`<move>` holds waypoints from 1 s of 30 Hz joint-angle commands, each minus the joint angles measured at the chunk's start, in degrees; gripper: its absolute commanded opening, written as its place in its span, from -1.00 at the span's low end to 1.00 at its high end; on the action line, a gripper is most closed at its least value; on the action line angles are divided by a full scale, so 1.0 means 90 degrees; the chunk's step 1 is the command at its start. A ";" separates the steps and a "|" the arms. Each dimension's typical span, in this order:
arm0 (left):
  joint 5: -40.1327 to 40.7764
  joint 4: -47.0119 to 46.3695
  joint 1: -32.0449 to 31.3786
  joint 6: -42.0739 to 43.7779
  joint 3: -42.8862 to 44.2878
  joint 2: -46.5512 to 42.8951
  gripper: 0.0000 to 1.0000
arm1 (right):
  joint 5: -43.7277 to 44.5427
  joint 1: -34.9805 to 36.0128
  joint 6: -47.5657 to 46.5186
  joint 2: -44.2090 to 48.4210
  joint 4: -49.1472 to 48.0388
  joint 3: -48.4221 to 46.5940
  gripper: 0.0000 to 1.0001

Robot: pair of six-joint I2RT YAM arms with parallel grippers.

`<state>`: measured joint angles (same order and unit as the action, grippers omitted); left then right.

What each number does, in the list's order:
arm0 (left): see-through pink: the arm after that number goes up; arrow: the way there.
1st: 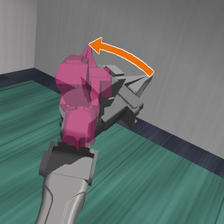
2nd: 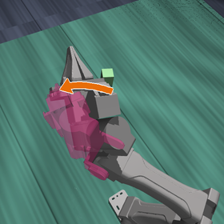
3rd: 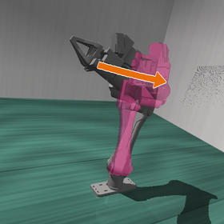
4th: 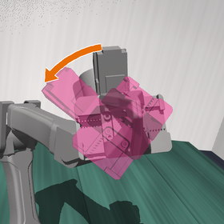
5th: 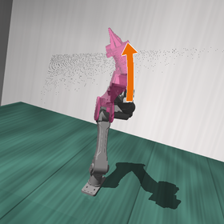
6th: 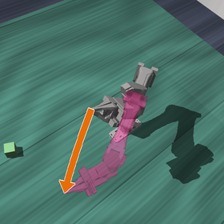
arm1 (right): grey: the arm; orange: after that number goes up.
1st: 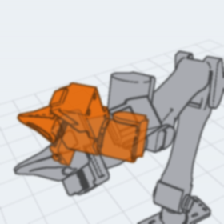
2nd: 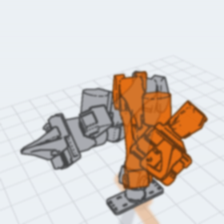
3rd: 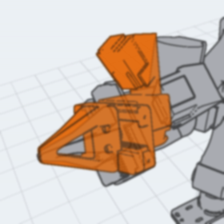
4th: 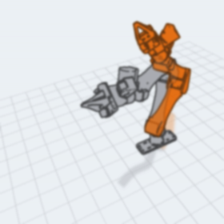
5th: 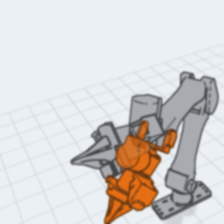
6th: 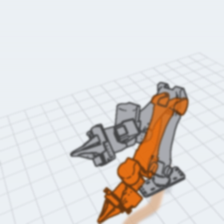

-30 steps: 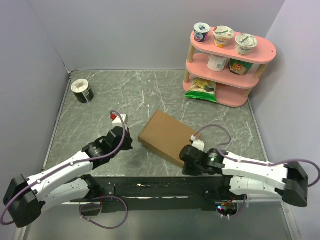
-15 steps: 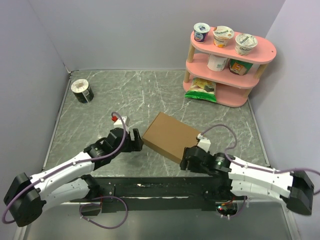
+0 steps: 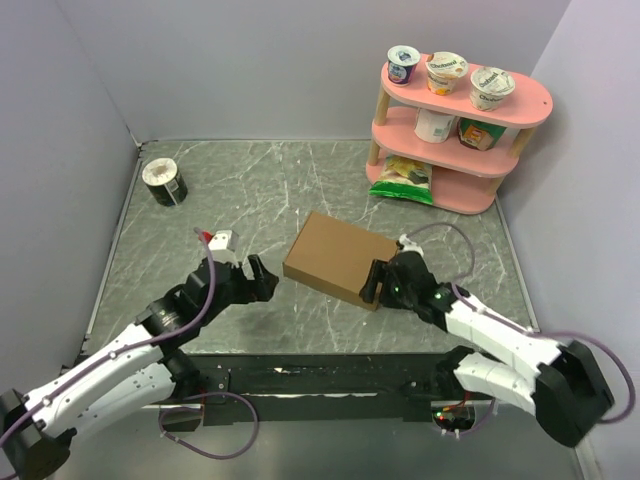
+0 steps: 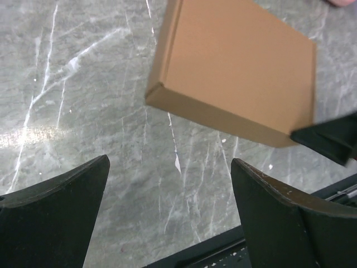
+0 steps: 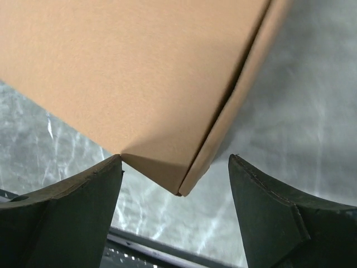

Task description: Fold the paper box

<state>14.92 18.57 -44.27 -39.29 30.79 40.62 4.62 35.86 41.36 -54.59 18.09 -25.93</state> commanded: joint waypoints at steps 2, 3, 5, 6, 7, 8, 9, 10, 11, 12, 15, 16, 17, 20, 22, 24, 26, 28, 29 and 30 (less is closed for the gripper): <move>0.0120 0.0544 0.0026 -0.0146 0.0203 -0.0567 0.92 | -0.0826 -0.0516 -0.1616 -0.1257 -0.1101 -0.0779 0.62; 0.0130 0.0631 0.0026 -0.0146 0.0193 -0.0636 0.92 | -0.0836 -0.0527 -0.1772 -0.1414 -0.1169 -0.0887 0.61; 0.0130 0.0691 0.0036 -0.0156 0.0154 -0.0792 0.92 | -0.0953 -0.0634 -0.2144 -0.1843 -0.1355 -0.1179 0.61; 0.0149 0.0701 0.0036 -0.0147 0.0134 -0.0831 0.92 | -0.0963 -0.0663 -0.2213 -0.1961 -0.1384 -0.1287 0.61; 0.0149 0.0681 0.0036 -0.0156 0.0115 -0.0870 0.92 | -0.1002 -0.0664 -0.2378 -0.2107 -0.1423 -0.1375 0.64; 0.0130 0.0662 0.0036 -0.0137 0.0115 -0.0871 0.93 | -0.1002 -0.0683 -0.2418 -0.2138 -0.1414 -0.1570 0.66; 0.0120 0.0623 0.0036 -0.0117 0.0115 -0.0861 0.92 | -0.1021 -0.0674 -0.2457 -0.2138 -0.1395 -0.1649 0.68; 0.0149 0.0574 0.0036 -0.0049 0.0134 -0.0832 0.92 | -0.1050 -0.0673 -0.2583 -0.2012 -0.1385 -0.1717 0.71; 0.0188 0.0564 0.0046 0.0000 0.0182 -0.0764 0.92 | -0.1060 -0.0673 -0.2623 -0.1885 -0.1404 -0.1766 0.72; 0.0256 0.0554 0.0046 0.0039 0.0222 -0.0725 0.92 | -0.1022 -0.0673 -0.2652 -0.1729 -0.1375 -0.1748 0.75; 0.0374 0.0428 0.0046 0.0205 0.0378 -0.0753 0.92 | -0.0836 -0.0693 -0.2760 -0.0697 -0.1239 -0.1670 0.99; 0.0383 0.0272 0.0056 0.0312 0.0427 -0.0860 0.92 | -0.0778 -0.0732 -0.2808 -0.0480 -0.1151 -0.1660 1.00; 0.0432 0.0184 0.0056 0.0380 0.0446 -0.0919 0.92 | -0.0690 -0.0780 -0.2838 -0.0275 -0.0880 -0.1669 1.00; 0.0695 0.0115 0.0056 0.0439 0.0622 -0.1114 0.92 | -0.0670 -0.1190 -0.2887 0.0536 -0.0556 -0.1669 1.00; 0.0842 0.0202 0.0056 0.0517 0.0865 -0.1135 0.92 | -0.0816 -0.1608 -0.2955 0.1112 -0.0321 -0.1650 0.99; 0.1066 0.0446 0.0056 0.0556 0.1051 -0.1086 0.92 | -0.0904 -0.1883 -0.2985 0.1638 -0.0126 -0.1611 1.00; 0.1164 0.0534 0.0056 0.0586 0.1247 -0.1066 0.92 | -0.1011 -0.2234 -0.2985 0.1943 -0.0037 -0.1572 1.00; 0.1301 0.0564 0.0056 0.0625 0.1354 -0.1066 0.92 | -0.1138 -0.2391 -0.2985 0.2246 0.0050 -0.1533 0.99; 0.1311 0.0554 0.0056 0.0635 0.1364 -0.1086 0.92 | -0.1168 -0.2499 -0.2965 0.2334 0.0070 -0.1523 1.00; 0.1360 0.0515 0.0056 0.0654 0.1374 -0.1076 0.92 | -0.1197 -0.2538 -0.2956 0.2441 0.0099 -0.1513 1.00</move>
<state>23.90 23.42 -44.05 -35.11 41.10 31.20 -4.25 15.18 15.90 -35.75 16.51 -39.00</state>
